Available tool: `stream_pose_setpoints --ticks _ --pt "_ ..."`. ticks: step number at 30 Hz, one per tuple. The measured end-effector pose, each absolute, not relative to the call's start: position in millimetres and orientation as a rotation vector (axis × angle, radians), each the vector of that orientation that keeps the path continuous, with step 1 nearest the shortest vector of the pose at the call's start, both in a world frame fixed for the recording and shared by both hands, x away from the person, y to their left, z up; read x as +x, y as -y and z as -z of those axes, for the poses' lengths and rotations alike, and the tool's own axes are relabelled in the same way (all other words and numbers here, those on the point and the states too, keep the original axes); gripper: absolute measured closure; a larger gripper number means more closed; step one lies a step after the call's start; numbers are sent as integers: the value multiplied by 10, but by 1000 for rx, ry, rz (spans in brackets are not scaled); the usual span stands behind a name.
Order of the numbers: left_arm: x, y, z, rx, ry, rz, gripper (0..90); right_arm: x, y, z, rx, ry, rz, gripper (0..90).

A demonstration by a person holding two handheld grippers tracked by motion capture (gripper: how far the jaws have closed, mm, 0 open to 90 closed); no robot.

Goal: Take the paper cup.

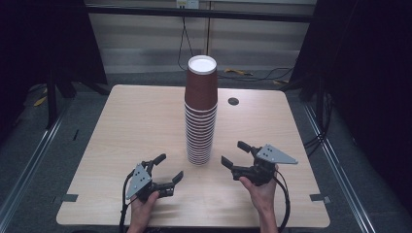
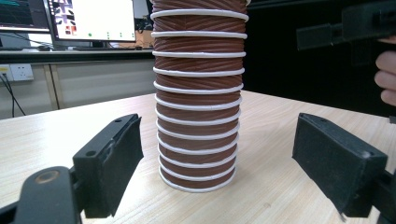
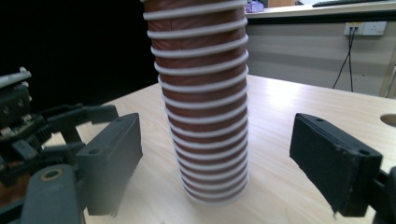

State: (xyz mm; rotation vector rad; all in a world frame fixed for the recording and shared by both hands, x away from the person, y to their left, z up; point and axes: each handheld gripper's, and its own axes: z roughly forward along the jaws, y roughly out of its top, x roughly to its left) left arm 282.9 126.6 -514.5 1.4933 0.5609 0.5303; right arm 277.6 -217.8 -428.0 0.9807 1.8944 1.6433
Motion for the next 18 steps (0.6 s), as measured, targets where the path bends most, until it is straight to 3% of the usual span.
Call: stream_pose_setpoints --ticks 18 --pt "2829 -1258 5145 1489 -567 -524 156 2958 2062 3868 882 -1895 -1690 198"
